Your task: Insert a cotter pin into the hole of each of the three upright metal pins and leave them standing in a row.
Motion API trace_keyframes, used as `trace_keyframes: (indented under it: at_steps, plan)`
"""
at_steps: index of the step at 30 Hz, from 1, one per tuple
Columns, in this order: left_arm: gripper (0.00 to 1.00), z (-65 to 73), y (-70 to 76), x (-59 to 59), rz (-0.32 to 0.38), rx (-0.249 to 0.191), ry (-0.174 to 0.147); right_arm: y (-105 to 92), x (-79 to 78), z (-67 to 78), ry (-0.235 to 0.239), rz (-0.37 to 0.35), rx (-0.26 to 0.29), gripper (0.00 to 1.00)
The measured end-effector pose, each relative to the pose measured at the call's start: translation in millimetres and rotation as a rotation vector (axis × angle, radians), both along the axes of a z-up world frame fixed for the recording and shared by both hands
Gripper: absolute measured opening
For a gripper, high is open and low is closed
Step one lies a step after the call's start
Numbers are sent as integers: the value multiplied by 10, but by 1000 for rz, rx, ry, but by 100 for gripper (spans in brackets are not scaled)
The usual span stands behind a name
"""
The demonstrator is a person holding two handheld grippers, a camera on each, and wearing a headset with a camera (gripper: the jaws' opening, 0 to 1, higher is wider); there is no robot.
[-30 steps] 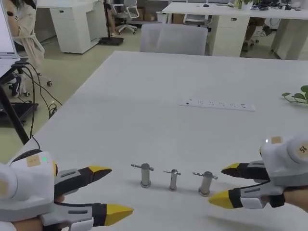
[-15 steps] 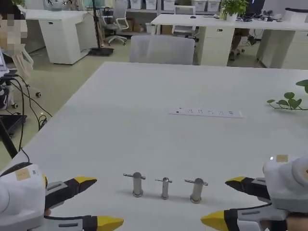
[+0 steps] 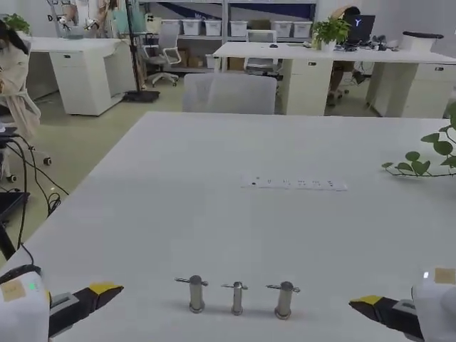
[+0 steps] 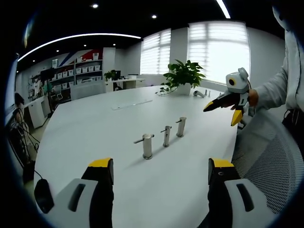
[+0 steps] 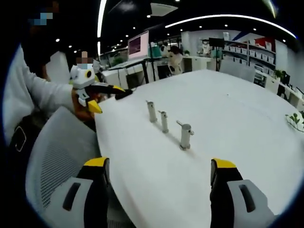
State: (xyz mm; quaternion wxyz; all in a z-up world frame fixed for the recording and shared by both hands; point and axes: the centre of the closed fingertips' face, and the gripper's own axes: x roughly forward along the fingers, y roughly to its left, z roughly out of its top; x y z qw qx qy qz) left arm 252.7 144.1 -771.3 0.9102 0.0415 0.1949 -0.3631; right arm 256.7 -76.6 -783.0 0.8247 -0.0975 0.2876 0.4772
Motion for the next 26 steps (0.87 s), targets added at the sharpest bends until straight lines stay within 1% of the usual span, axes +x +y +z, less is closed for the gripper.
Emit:
trace_keyframes:
  at_steps: [4,8,10,13,15,21,26]
  plan:
    - [85,27,-21,-11,11,-18,4,-18,2,43,-2,-23,8,90]
    - [86,34,-65,6,26,-28,10,-30,41,29,-6,-41,-10,90]
    - [86,15,-91,17,30,-23,17,-6,68,19,-1,-45,-10,90]
    - [86,10,-144,18,23,-27,16,22,89,-6,-1,-38,-22,90]
    - [86,2,-158,18,20,-26,19,47,104,-15,2,-35,-20,90]
    - [86,-36,-161,39,25,-31,32,108,125,-56,5,-24,-25,90]
    - [86,-73,-142,35,33,-31,42,118,128,-71,8,-16,-28,90]
